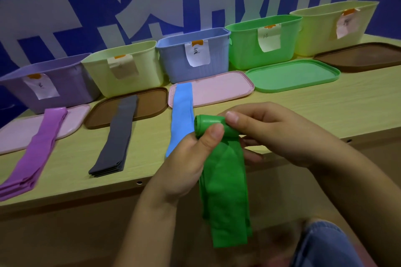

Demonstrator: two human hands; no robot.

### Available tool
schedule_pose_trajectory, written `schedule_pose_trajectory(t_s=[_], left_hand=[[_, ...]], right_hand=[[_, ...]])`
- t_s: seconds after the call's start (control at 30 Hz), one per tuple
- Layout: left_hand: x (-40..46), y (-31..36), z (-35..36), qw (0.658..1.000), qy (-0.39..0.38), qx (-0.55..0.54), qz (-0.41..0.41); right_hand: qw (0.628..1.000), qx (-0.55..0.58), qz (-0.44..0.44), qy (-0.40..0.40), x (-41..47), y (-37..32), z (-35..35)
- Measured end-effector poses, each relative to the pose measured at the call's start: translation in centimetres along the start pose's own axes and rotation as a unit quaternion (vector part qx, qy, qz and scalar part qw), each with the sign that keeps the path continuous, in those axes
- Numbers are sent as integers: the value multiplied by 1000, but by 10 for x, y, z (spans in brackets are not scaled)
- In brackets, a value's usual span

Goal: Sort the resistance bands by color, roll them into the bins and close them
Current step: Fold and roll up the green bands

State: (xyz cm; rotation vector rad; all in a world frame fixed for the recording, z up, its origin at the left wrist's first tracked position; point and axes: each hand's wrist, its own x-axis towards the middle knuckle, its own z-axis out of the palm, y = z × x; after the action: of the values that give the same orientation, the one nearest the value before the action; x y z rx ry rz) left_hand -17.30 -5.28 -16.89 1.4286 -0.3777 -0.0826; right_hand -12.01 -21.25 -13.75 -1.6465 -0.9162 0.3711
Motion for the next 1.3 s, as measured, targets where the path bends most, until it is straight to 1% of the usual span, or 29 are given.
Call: schedule_pose_trajectory(t_s=[0.17,0.23,0.33,0.43,0.47,0.53,0.6,0.67,0.77,0.83,0.9,1.0,1.13,1.2,1.3], left_hand=[[0,2,-3,998,-38,-54,7],[2,4,-4,995,-41,-93,8],[5,1,-6,990,-38,-134,1],[10,-6,-9,983,-16,-182,-29],[12,-8,-10,979,-30,-200,-40],[13,-9,-9,972,-62,-221,-44],[14,-9,-7,975,-55,-209,-49],[14,-8,-4,984,-47,-166,-44],[14,-5,1,995,-24,-95,-26],[15,-4,6,998,13,-62,-26],[15,-6,11,996,47,-64,-29],[14,-7,13,994,65,-79,-48],[12,-8,10,992,63,-64,-89],[11,-8,9,994,71,-43,-77],[9,-6,8,995,79,-37,-49]], right_hand=[[999,-29,-18,-11,-1,-5,-2],[999,-19,-31,-21,-4,-9,-2],[999,-25,-42,-15,-5,-12,-2],[999,6,-35,8,-2,-6,1],[999,12,-36,24,-1,-5,1],[997,-15,-40,62,0,-3,1],[994,-43,-45,88,1,-4,-1],[993,-57,-46,95,1,-4,-3],[994,-48,-51,85,0,-6,-3],[994,-45,-68,71,-1,-7,-4],[991,-85,-82,67,0,-5,-6],[984,-138,-88,72,5,1,-4],[980,-116,-115,115,8,5,-6],[973,-123,-132,144,9,5,-5],[970,-120,-146,153,11,7,5]])
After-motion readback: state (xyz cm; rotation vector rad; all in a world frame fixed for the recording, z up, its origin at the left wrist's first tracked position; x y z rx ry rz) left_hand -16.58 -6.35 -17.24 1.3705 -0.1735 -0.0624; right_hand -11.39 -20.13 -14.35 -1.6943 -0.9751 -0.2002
